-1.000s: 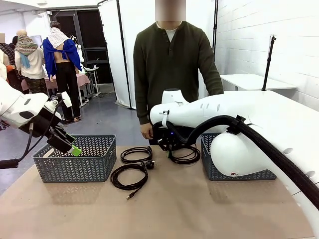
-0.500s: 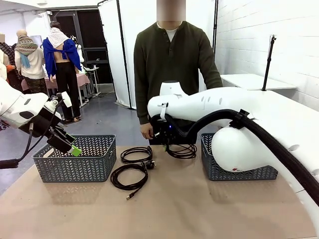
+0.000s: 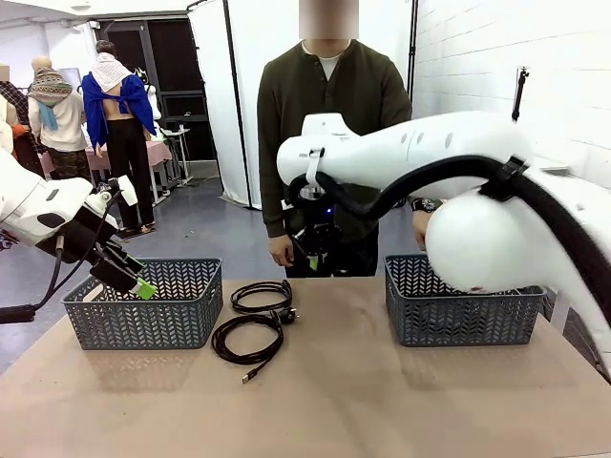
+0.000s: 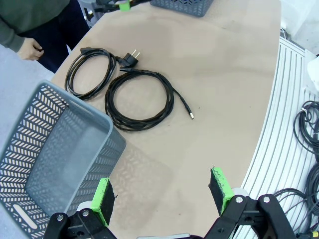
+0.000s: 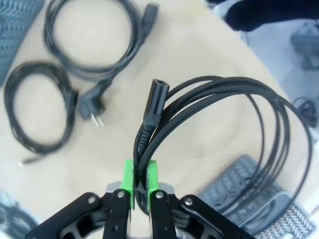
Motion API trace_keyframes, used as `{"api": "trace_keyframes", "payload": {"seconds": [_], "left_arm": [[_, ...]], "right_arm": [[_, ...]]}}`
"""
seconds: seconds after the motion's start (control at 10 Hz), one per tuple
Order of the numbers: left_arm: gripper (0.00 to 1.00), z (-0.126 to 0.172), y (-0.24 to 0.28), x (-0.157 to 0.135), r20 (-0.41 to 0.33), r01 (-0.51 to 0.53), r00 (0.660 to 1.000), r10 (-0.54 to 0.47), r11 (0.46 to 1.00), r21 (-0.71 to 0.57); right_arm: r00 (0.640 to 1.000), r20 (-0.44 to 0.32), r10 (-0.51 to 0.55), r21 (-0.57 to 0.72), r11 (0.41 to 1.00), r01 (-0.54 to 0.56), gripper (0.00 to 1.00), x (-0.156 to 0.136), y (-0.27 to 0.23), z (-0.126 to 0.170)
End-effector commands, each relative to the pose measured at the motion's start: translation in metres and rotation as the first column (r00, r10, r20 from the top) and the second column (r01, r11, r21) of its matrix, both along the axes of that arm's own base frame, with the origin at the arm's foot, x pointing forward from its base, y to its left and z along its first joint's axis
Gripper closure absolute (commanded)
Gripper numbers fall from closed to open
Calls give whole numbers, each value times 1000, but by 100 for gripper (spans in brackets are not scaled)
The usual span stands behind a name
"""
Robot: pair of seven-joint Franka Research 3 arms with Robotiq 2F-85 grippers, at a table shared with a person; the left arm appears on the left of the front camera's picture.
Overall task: Organize the cables according to human instructions.
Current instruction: Pick up a bundle of cables and place it in the basket indicated by the human.
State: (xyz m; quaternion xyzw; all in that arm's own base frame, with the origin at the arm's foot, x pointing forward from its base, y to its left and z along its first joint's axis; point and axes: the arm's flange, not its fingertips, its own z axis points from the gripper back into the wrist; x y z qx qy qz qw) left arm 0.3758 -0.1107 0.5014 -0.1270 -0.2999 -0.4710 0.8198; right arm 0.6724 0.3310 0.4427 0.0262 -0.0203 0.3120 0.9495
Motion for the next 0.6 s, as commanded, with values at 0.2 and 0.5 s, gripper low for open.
{"api": "trace_keyframes", "payload": {"seconds": [0.2, 0.5], "left_arm": [[0, -3, 4, 2, 2, 21, 1000, -21, 1000, -12], [0, -3, 4, 2, 2, 21, 1000, -21, 1000, -12]], "right_arm": [[938, 32, 346, -145, 930, -338, 100, -75, -68, 33], [853, -30, 521, -117, 846, -520, 100, -87, -119, 45]]}}
